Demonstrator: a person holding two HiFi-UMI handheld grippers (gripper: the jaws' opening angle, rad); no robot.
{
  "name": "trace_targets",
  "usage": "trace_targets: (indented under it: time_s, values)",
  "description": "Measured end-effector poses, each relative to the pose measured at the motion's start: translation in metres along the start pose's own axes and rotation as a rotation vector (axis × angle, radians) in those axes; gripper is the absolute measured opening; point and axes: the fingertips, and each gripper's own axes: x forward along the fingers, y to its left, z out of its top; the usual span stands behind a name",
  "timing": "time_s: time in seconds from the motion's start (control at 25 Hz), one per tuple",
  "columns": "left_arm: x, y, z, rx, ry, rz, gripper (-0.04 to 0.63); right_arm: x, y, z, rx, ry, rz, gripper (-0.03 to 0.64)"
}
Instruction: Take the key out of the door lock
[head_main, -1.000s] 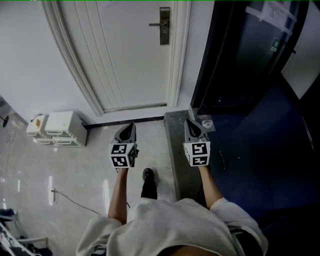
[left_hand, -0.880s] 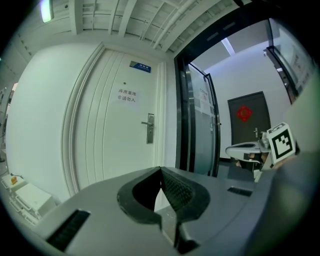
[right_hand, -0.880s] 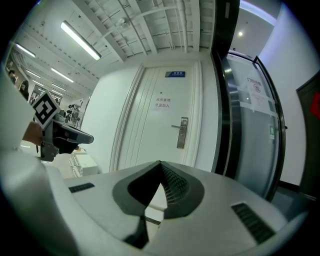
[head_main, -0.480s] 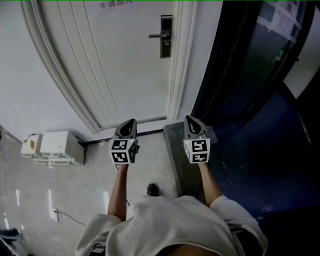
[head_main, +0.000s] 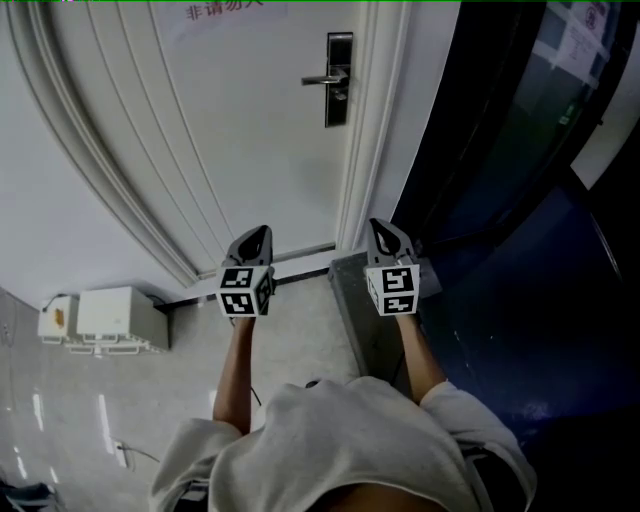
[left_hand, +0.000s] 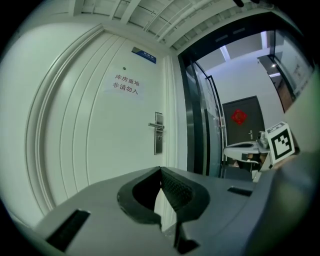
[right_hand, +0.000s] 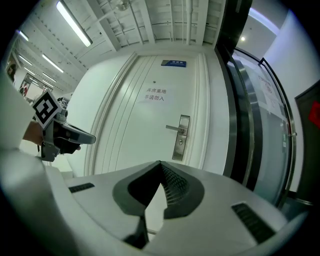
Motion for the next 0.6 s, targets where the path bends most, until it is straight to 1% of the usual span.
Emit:
trace_targets:
  time_s: [0.24, 0.48, 0.6]
  values:
    - [0.021, 0.013, -0.008, 0.003, 0.027, -0.014, 0.018, 0.022, -0.003, -0.011, -0.013, 0.023, -0.019, 0.023]
    - [0.045, 0.019, -0.020, -0.013, 0.054, -0.020, 0.018, 0.038, -0.015, -0.031, -0.009, 0.065, -0.027, 0.023]
    - [0.065, 0.019, -0.025, -0.018, 0.062, -0.020, 0.018, 0.054, -0.022, -0.039, -0.038, 0.070, -0.023, 0.023]
